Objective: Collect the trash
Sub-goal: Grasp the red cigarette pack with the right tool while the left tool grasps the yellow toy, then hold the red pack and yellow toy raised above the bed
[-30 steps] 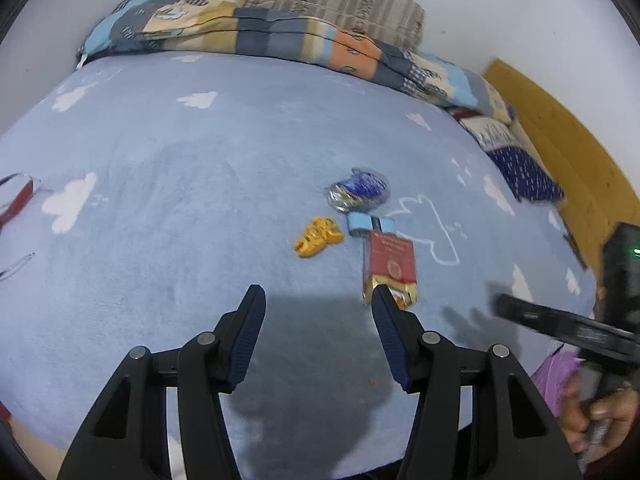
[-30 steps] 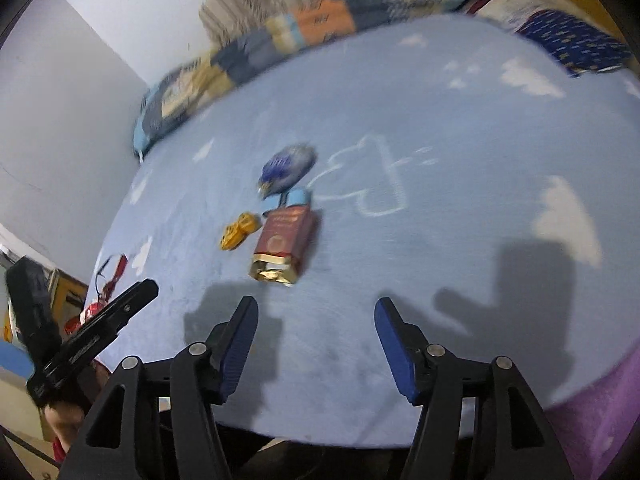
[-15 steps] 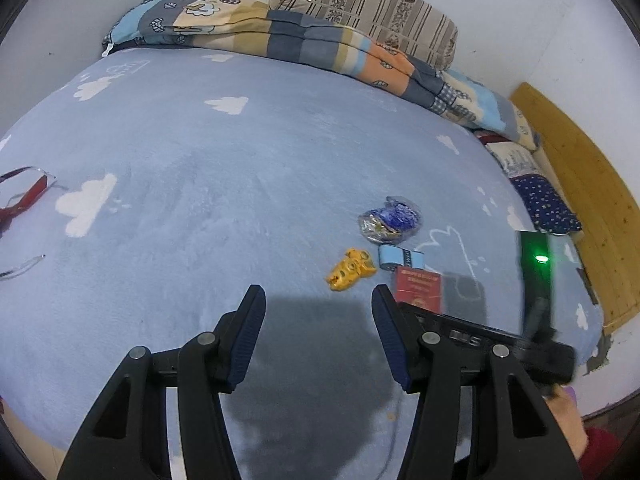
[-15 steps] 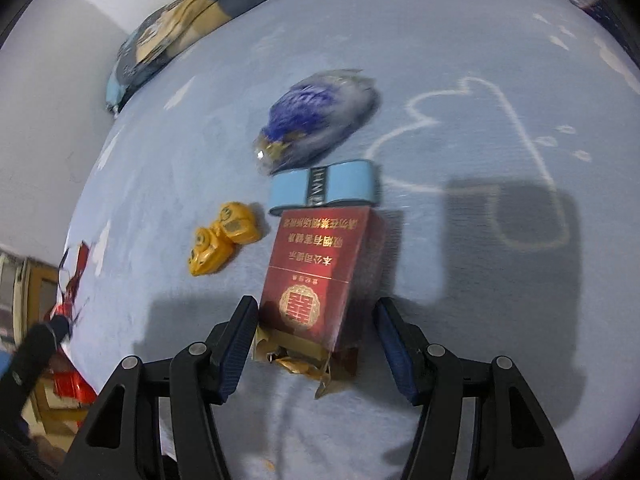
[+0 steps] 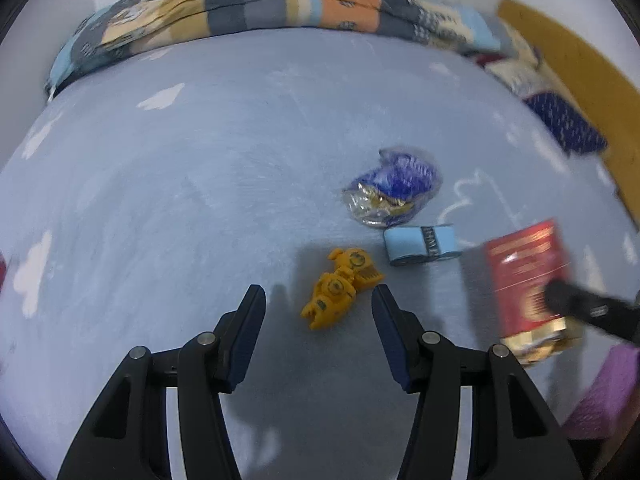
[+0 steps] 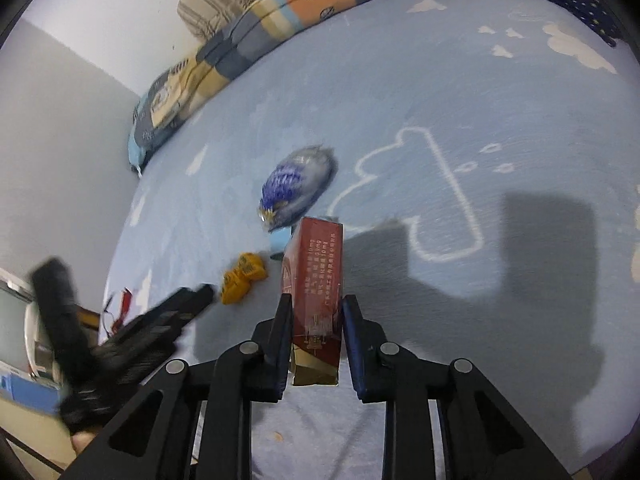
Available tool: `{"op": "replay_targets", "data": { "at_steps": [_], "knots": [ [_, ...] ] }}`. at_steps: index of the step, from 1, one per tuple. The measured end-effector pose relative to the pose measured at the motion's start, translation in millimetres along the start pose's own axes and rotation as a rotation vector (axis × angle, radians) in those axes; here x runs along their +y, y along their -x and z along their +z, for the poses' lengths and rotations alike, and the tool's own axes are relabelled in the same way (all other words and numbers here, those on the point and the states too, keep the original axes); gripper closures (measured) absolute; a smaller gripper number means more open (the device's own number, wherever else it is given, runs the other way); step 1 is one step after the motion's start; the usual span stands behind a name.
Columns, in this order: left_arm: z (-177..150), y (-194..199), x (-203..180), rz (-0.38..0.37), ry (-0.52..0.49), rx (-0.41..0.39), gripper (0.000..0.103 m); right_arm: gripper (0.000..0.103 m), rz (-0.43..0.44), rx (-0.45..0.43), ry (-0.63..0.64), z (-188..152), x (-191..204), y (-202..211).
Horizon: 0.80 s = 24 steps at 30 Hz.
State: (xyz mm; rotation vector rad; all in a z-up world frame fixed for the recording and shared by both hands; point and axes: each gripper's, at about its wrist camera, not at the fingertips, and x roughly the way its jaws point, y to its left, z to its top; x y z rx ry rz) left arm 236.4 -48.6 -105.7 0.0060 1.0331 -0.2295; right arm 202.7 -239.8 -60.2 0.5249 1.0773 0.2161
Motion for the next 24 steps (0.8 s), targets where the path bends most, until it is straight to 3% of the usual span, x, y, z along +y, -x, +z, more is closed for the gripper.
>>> {"op": "replay_targets", "data": {
  "at_steps": [3, 7, 15, 20, 24],
  "knots": [
    [0, -16, -7, 0.012, -0.038, 0.030, 0.065, 0.078, 0.007, -0.013, 0.000, 0, 0, 4],
    [-3, -23, -13, 0.048, -0.081, 0.028, 0.075, 0.078, 0.019, -0.012, -0.005, -2, -2, 9],
    [-1, -9, -8, 0.058, -0.038, -0.031, 0.077, 0.078, 0.010, -0.034, 0.017, -3, -1, 16],
    [2, 30, -11, 0.098, -0.017, -0.152, 0.077, 0.078, -0.004, -0.060, 0.028, -2, -1, 22],
    [0, 60, -13, 0.088, 0.013, -0.238, 0.077, 0.078, -0.023, -0.101, 0.064, -2, 4, 30]
  ]
}}
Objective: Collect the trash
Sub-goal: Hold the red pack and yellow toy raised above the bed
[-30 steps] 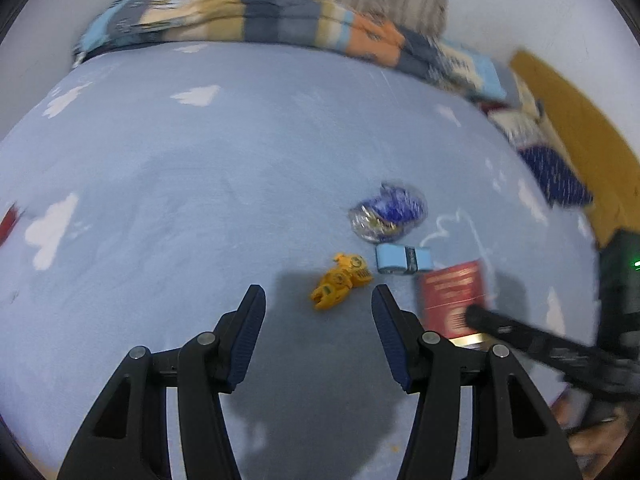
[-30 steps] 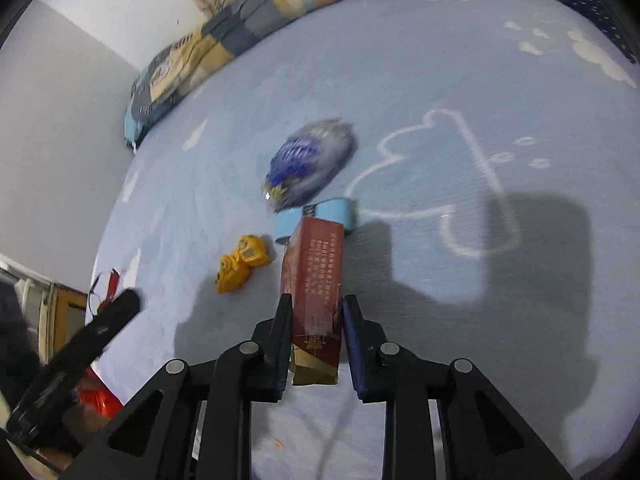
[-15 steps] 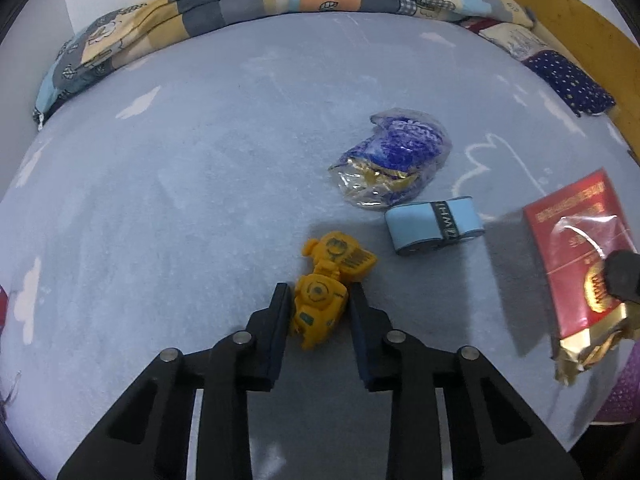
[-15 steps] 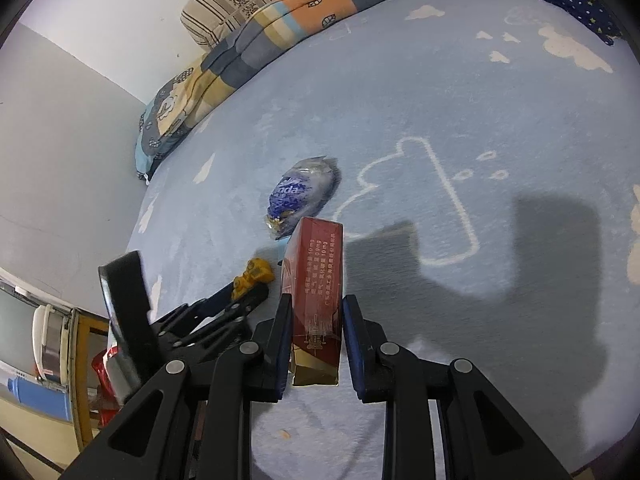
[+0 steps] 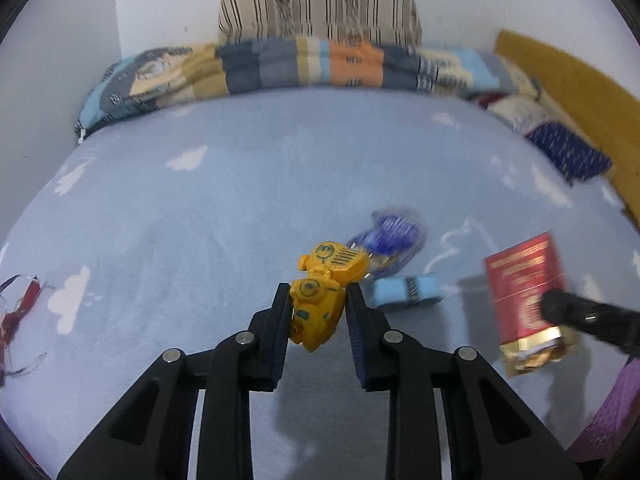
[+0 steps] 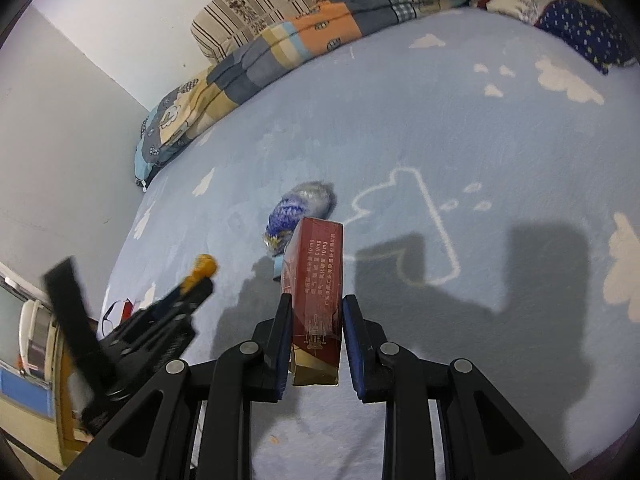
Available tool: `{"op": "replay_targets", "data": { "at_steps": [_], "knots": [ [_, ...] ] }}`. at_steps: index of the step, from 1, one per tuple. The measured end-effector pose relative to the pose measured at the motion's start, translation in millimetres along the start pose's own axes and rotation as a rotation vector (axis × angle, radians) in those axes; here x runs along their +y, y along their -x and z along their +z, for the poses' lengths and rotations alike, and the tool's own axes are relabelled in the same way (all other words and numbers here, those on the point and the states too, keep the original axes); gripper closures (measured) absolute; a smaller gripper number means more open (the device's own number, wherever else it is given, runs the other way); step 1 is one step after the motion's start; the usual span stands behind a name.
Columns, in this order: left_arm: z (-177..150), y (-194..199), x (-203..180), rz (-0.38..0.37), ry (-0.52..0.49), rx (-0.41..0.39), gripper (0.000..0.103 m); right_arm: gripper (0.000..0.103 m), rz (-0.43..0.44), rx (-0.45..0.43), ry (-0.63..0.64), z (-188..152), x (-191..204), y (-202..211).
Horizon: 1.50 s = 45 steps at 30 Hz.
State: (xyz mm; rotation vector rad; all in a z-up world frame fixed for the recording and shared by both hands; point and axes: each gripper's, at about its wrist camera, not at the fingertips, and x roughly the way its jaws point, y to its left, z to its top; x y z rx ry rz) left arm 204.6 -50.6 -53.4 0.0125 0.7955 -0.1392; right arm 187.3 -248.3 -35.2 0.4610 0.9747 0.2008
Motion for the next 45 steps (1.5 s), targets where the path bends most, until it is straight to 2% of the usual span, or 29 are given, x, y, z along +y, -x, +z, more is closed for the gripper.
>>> {"op": "replay_targets", "data": {
  "at_steps": [3, 5, 19, 26, 45],
  "knots": [
    [3, 23, -3, 0.044, -0.020, -0.077, 0.077, 0.078, -0.007, -0.033, 0.031, 1, 5, 7],
    [5, 32, -2, 0.046, -0.015, -0.106, 0.077, 0.078, -0.006, -0.055, 0.051, 1, 8, 12],
    [11, 57, 0, 0.110, -0.022, -0.200, 0.077, 0.078, 0.017, -0.169, 0.166, -4, 30, 38],
    [11, 62, -2, 0.122, -0.040, -0.221, 0.077, 0.078, 0.027, -0.209, 0.218, -9, 41, 45],
    [11, 67, 2, 0.206, -0.039, -0.252, 0.077, 0.078, 0.035, -0.217, 0.232, -10, 40, 44]
  ]
}}
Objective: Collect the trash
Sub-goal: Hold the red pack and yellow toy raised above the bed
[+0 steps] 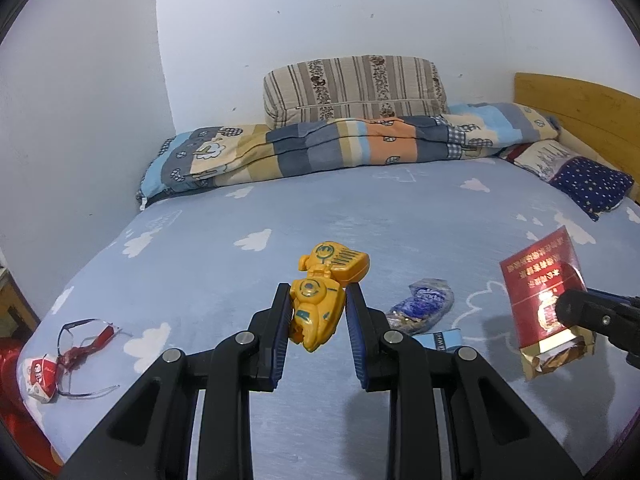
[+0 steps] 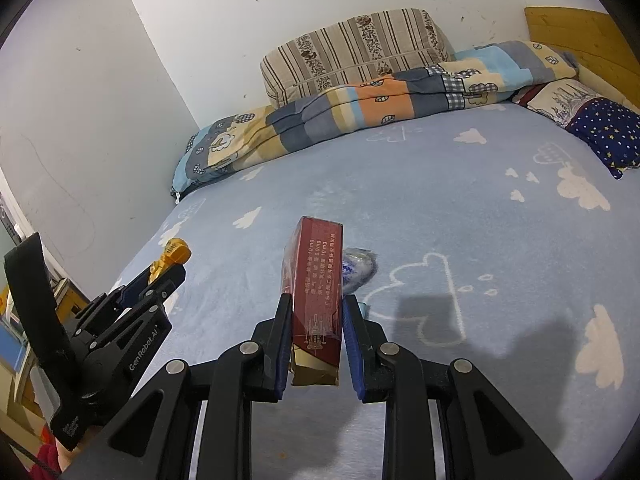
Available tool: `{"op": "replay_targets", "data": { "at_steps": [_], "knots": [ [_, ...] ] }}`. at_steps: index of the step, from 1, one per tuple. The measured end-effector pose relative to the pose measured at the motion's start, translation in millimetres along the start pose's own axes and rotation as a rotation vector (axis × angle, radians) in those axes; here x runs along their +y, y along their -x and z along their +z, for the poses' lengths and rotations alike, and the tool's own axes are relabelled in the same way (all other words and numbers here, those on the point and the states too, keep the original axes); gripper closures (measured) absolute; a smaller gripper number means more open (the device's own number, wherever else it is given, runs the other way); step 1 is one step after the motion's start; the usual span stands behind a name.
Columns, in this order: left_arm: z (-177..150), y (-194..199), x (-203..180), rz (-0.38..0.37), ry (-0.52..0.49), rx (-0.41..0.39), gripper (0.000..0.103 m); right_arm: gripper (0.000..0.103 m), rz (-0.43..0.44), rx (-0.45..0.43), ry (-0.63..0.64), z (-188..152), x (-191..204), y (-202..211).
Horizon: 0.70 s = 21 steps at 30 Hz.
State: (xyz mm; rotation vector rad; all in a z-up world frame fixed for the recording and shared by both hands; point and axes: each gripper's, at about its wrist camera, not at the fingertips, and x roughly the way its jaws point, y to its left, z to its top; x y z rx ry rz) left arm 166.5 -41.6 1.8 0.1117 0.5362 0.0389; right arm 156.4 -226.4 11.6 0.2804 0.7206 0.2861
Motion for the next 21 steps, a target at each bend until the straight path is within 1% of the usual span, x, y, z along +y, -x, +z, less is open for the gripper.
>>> {"op": "replay_targets", "data": {
  "at_steps": [14, 21],
  "knots": [
    [0, -4, 12, 0.047, 0.046, 0.002, 0.077, 0.078, 0.002, 0.000, 0.010, -2, 2, -1],
    [-1, -6, 11, 0.047, 0.048, 0.011, 0.077, 0.078, 0.000, -0.001, 0.010, -2, 2, -1]
  ]
}}
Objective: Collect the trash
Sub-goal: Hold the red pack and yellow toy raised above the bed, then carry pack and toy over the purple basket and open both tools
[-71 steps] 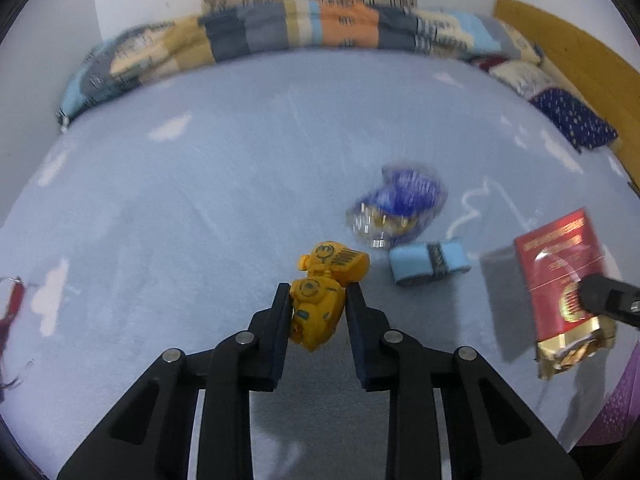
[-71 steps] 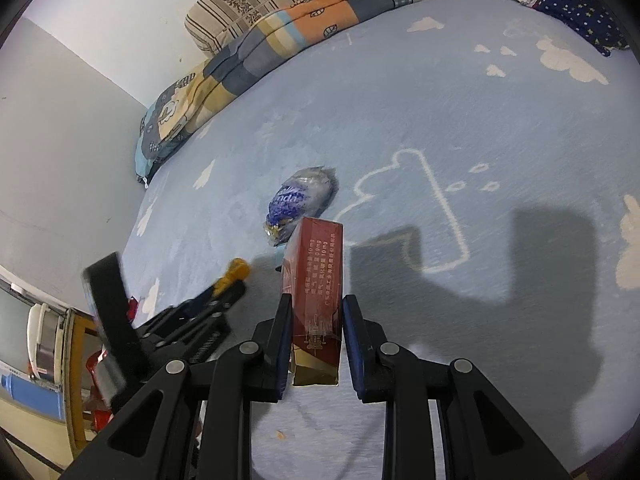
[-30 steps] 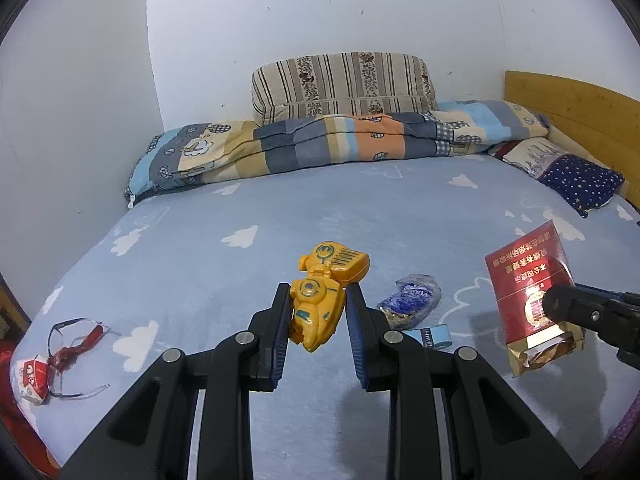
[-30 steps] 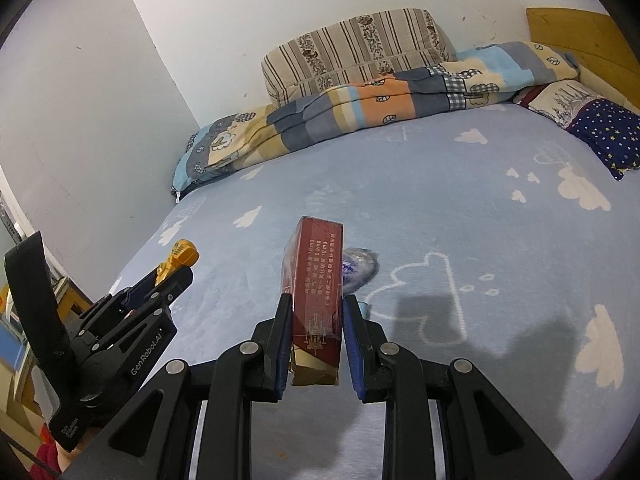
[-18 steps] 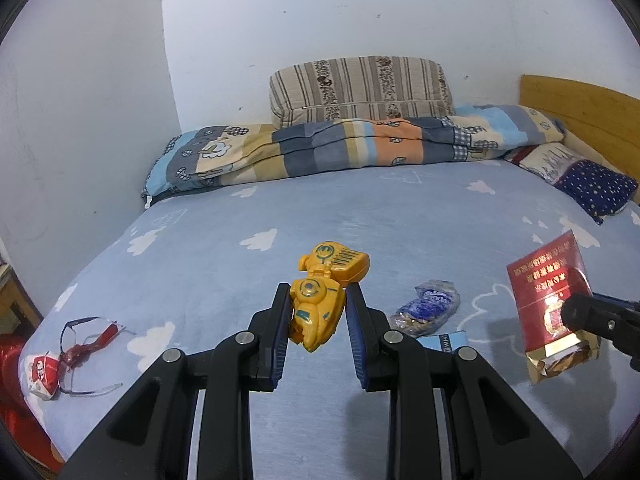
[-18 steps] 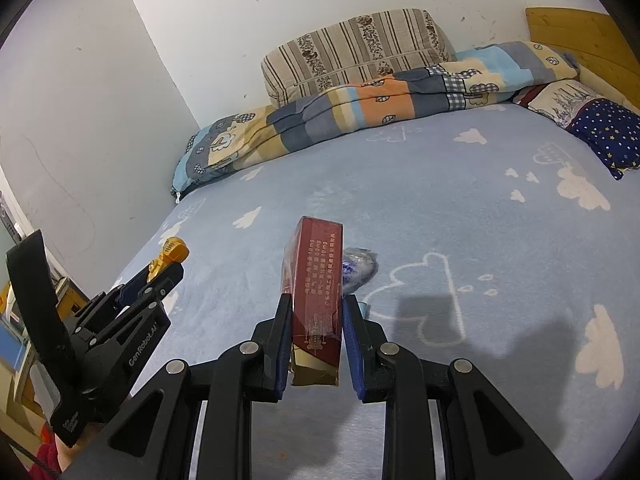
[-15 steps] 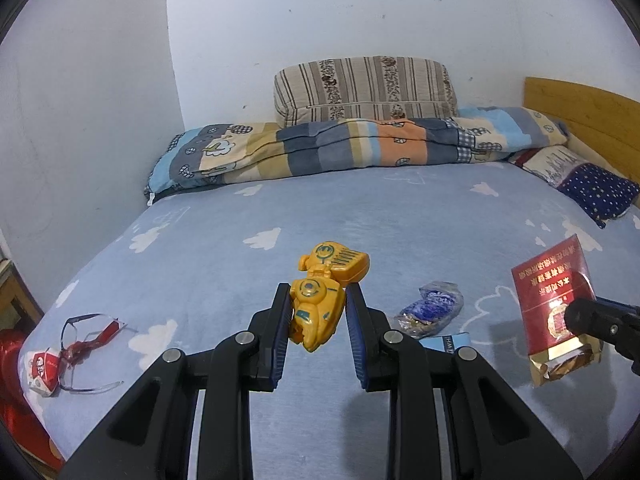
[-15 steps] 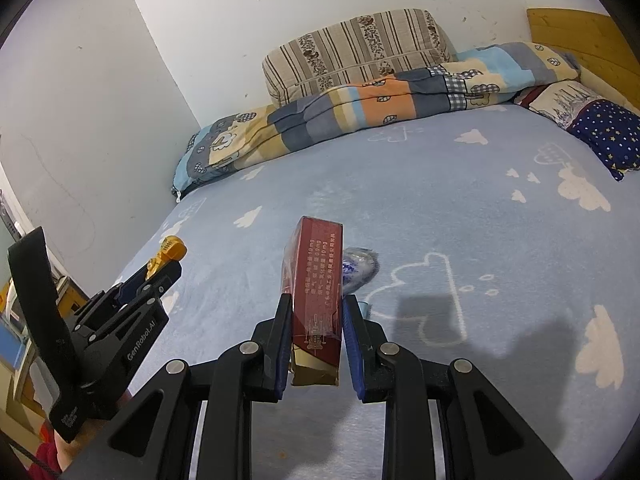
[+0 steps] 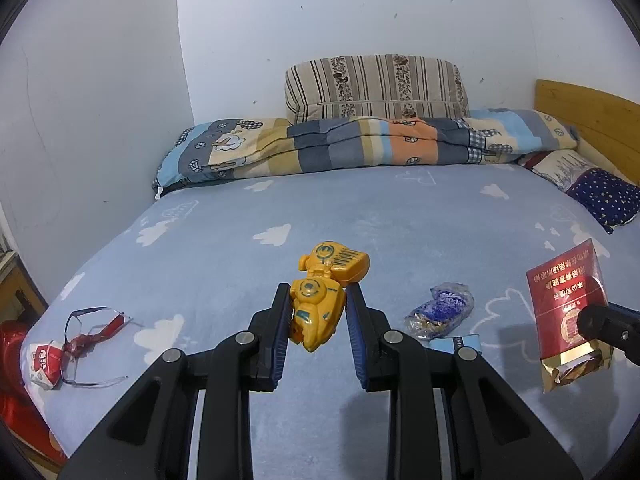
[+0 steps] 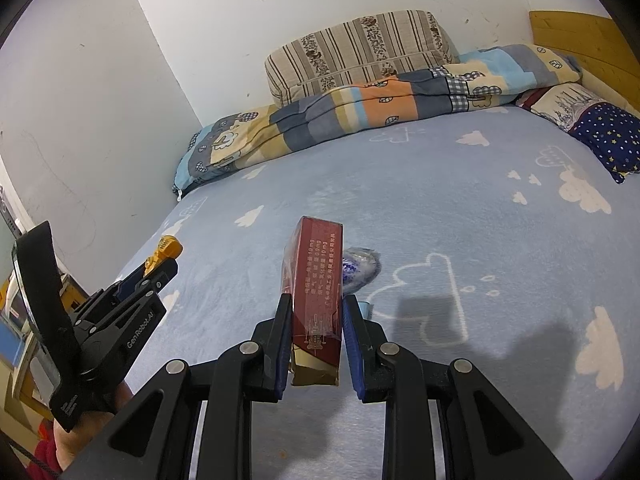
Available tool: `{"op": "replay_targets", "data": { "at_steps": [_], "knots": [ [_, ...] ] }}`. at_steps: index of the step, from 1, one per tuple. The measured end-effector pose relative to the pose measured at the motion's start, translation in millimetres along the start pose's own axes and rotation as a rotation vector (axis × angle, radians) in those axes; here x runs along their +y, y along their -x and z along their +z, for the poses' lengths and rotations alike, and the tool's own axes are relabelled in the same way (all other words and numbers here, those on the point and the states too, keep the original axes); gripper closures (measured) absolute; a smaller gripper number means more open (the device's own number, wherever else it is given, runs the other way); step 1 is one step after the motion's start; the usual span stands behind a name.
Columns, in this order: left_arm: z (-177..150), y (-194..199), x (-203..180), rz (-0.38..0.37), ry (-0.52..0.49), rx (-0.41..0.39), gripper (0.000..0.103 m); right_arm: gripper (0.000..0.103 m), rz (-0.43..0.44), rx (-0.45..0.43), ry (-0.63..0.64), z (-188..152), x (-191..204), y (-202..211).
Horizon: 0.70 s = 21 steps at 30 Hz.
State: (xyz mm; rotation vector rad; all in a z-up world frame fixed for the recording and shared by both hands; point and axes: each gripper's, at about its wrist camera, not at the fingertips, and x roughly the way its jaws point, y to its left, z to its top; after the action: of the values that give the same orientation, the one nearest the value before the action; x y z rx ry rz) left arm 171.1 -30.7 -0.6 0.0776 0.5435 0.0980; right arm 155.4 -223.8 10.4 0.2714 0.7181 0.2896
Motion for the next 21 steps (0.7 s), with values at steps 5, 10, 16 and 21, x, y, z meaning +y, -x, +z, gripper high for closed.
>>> {"op": "replay_targets", "data": {
  "at_steps": [5, 10, 16, 21],
  "knots": [
    [0, 2, -1, -0.058, 0.008, 0.003, 0.077, 0.078, -0.002, -0.003, -0.002, 0, 1, 1],
    [0, 8, -10, -0.200, 0.015, 0.018, 0.077, 0.078, -0.007, -0.012, -0.017, 2, -1, 5],
    [-4, 14, -26, -0.363, 0.013, 0.053, 0.077, 0.078, -0.023, -0.054, -0.067, 2, -12, 29],
    [-10, 26, -50, -0.512, -0.044, 0.078, 0.077, 0.078, -0.042, -0.093, -0.142, -4, -34, 62]
  ]
}}
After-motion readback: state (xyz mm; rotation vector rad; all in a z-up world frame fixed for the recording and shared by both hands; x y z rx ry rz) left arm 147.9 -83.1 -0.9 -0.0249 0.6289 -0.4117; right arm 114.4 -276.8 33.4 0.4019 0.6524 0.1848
